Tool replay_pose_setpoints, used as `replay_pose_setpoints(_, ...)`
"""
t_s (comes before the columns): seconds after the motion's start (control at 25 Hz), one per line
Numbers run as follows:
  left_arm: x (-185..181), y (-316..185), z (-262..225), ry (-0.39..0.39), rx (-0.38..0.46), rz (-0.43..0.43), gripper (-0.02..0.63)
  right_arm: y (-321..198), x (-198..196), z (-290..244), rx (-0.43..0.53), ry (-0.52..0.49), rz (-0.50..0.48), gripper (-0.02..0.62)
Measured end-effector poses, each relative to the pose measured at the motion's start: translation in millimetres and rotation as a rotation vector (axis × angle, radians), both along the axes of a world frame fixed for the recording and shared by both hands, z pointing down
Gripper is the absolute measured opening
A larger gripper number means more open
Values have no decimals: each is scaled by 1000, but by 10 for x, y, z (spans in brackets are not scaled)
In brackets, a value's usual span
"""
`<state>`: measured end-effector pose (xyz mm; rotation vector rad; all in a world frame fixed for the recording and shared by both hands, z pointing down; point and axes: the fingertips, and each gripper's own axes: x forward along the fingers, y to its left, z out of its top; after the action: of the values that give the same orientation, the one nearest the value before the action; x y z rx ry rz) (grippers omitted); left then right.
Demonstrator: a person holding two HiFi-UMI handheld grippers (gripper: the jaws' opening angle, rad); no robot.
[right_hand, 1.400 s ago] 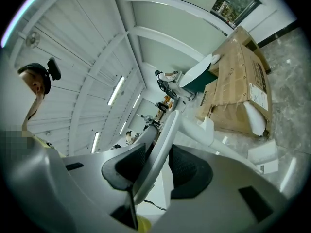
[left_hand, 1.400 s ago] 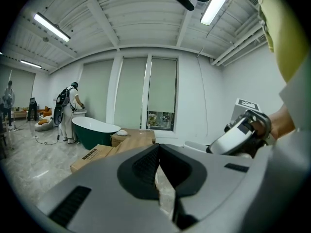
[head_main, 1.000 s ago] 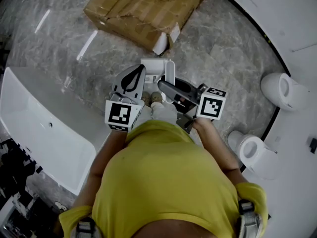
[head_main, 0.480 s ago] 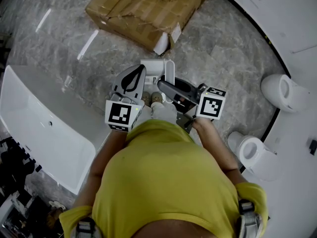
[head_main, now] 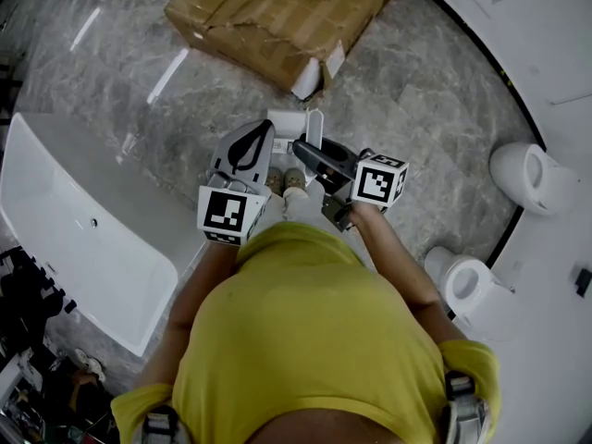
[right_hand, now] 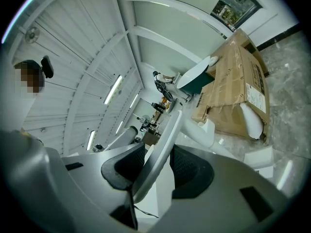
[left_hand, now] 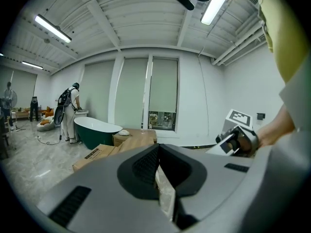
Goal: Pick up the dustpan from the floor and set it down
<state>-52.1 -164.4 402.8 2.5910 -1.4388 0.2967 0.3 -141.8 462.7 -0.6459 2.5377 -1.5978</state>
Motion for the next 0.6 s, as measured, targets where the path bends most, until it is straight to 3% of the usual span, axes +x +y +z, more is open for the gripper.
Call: replay_pose_setpoints(0.6, -68, -50, 106, -4, -30, -16, 0, -186, -25, 1043, 7, 126, -33, 160)
